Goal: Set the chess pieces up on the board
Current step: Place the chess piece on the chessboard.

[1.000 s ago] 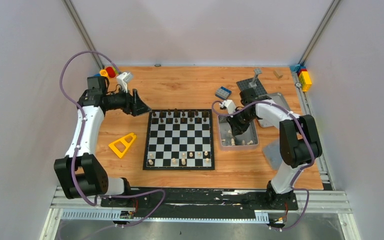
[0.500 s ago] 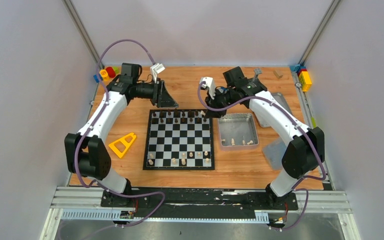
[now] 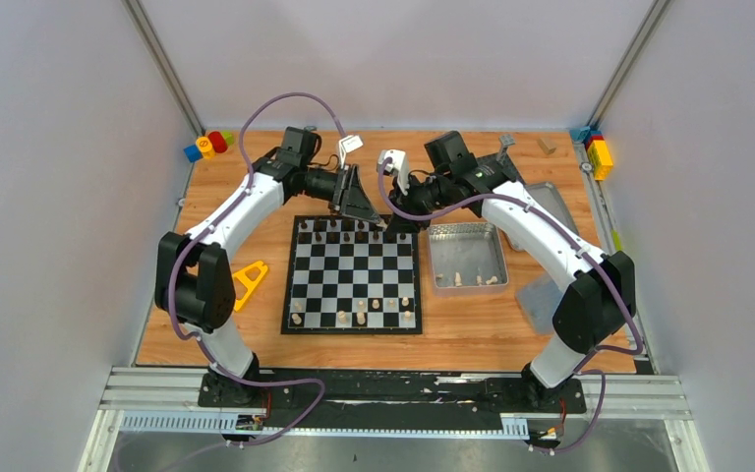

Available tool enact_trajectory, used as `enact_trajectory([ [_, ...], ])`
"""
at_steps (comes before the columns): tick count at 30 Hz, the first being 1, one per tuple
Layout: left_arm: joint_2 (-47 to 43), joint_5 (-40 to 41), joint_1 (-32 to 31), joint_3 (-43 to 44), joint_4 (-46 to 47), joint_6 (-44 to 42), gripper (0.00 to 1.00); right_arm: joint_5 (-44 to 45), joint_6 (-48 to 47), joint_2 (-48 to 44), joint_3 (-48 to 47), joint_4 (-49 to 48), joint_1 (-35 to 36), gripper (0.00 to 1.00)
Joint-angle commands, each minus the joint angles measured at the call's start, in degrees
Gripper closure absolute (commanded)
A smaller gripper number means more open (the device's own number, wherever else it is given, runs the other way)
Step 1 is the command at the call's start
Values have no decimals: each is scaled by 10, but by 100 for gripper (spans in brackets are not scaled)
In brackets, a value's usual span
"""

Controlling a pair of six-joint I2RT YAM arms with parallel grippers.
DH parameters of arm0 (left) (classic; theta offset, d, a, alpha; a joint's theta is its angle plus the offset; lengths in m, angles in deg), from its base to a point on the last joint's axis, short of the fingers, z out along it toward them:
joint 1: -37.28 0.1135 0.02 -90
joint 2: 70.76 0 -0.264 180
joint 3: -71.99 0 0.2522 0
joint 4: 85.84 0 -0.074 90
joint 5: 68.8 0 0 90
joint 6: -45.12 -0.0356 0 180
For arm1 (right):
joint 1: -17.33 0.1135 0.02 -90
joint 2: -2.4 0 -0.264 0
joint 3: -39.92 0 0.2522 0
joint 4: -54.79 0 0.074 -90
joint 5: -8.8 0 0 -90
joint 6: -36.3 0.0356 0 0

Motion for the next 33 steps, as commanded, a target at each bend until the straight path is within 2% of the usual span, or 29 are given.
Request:
enact_trajectory([
  [1,7,-20,-11,21,17,17,47,-11,19,-9,-23,-33,4,100],
  [12,16,-24,-26,21,16,14,56,-5,19,-5,-20,-36,6,100],
  [18,23,-26,-26,20,15,10,69,-6,18,-5,-20,-37,7,100],
  [22,25,-32,-26,19,20,9,85,-6,20,-5,-21,-37,6,100],
  [24,24,-33,-26,18,24,9,91,-2,25,-7,-25,-38,5,93],
  [30,-3,-35,-25,5,64,4,99,-44,86,-32,-37,-70,-30,58],
  [33,-29,-31,-25,-18,138,21,100,-77,135,-53,-37,-109,-60,49],
])
